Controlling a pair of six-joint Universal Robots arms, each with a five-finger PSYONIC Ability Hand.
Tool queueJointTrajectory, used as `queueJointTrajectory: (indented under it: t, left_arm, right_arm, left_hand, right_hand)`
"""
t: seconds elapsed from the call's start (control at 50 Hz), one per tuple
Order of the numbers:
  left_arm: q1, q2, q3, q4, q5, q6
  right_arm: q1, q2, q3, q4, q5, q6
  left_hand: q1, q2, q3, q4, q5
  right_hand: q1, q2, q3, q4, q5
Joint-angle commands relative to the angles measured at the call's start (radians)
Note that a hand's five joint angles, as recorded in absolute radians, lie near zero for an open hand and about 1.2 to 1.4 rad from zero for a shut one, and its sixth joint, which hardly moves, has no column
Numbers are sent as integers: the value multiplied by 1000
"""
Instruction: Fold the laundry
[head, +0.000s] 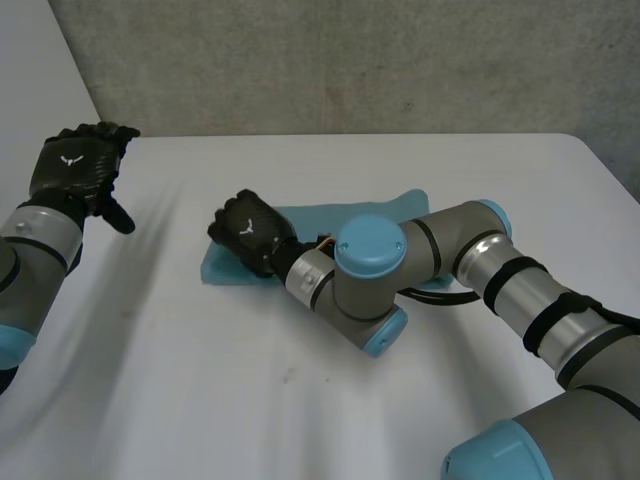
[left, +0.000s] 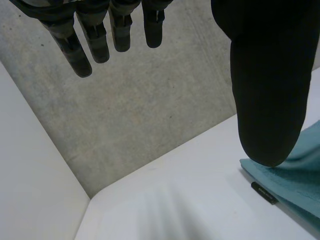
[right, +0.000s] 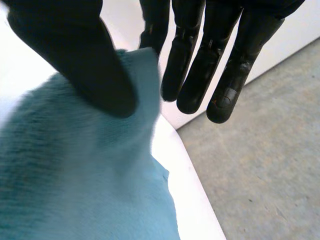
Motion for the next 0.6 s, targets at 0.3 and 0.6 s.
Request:
queueJointTrajectory:
  t: [0.3, 0.6]
  left_arm:
    - [-240, -221, 211, 62, 0, 9]
    - [-298, -425, 352, -10, 20, 35]
  right_arm:
    - [-222, -414, 439, 172, 353, 322]
    - [-446, -504, 720, 221, 249, 481]
  left_hand:
    - [39, 41, 40, 42, 25]
    - [47, 50, 49, 50, 34]
  right_hand:
    - [-722, -902, -910, -927, -910]
    - [-442, -622, -630, -647, -631]
